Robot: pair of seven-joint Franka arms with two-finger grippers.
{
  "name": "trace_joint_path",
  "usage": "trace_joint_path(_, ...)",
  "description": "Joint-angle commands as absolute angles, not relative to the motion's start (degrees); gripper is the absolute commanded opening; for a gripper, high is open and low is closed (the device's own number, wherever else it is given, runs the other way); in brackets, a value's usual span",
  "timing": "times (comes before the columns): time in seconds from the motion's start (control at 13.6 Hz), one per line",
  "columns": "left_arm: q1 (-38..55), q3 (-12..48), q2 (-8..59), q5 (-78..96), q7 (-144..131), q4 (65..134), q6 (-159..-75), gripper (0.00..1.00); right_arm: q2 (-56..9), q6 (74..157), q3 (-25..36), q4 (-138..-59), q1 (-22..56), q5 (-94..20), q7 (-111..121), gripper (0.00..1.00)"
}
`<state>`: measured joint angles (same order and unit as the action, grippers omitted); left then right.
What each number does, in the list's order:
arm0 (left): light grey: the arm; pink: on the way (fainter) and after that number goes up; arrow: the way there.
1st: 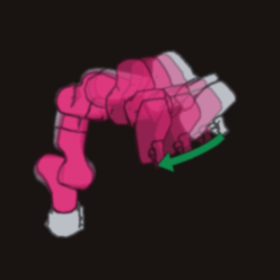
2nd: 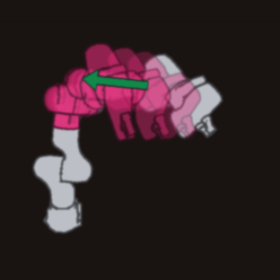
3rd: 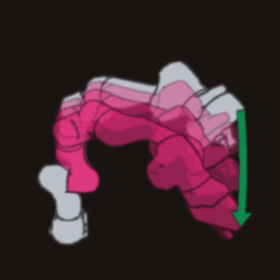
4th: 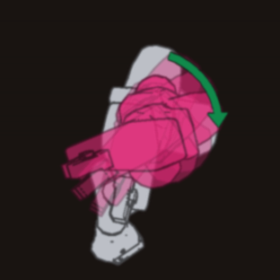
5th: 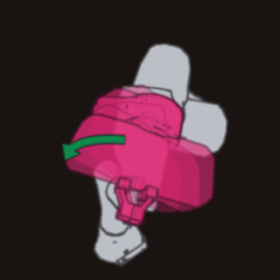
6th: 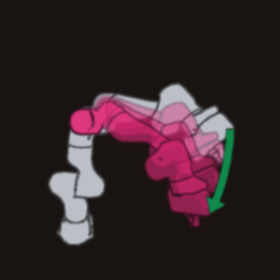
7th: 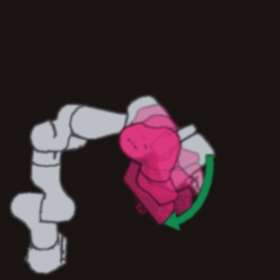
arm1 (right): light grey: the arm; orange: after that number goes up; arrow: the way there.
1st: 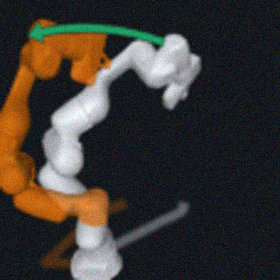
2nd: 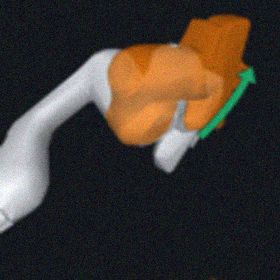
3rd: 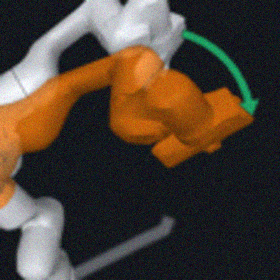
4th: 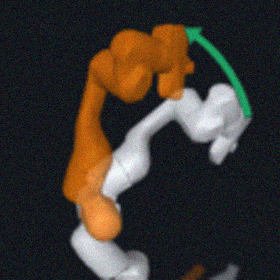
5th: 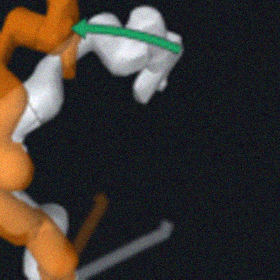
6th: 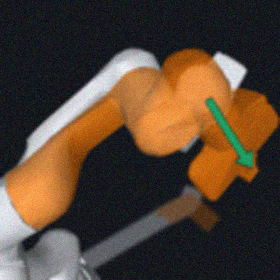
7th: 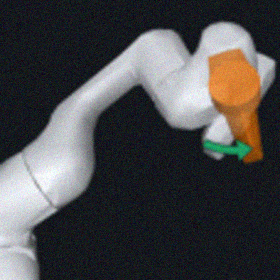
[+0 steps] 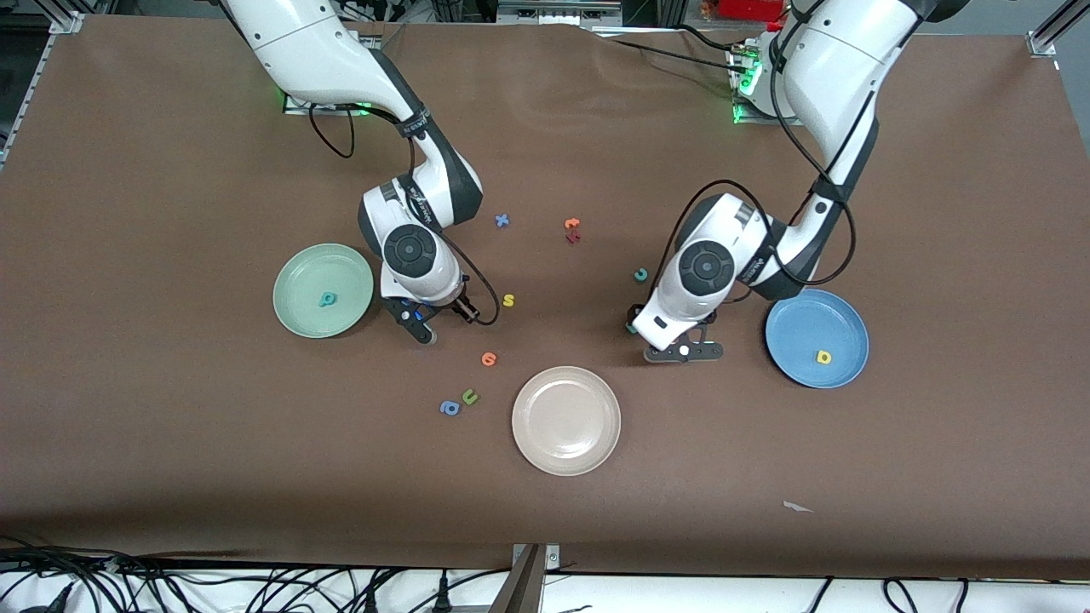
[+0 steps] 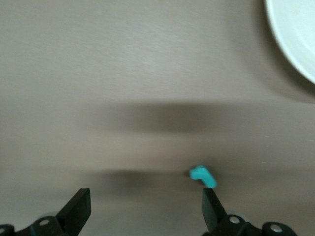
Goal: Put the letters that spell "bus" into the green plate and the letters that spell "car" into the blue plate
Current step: 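Grasp teal r with the left gripper while the right gripper grasps yellow u, then place yellow u on the green plate with the right gripper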
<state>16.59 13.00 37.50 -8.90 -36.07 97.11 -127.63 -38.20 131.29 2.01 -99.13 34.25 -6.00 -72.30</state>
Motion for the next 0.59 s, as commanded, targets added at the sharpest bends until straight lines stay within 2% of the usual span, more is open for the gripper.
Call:
trace_joint_path(0.0,18.7,12.5,39.9,-7.6,-38.6,94.7,-127.3,1.0,-38.6,132.1,2.2,-99.7,34.8,-6.8,-73.4,0.63)
trace_joint_path(0.37,19.4,12.5,41.9,-7.7,-38.2,94.4,-127.3,1.0,-39.2,132.5,2.1,-99.7,35.1,-6.9,-73.4,0.43)
trace_joint_path(0.51,19.8,12.4,45.1,-7.6,-39.5,89.9,-127.4,1.0,-39.6,132.8,2.1,-99.8,35.3,-6.9,-73.4,0.43)
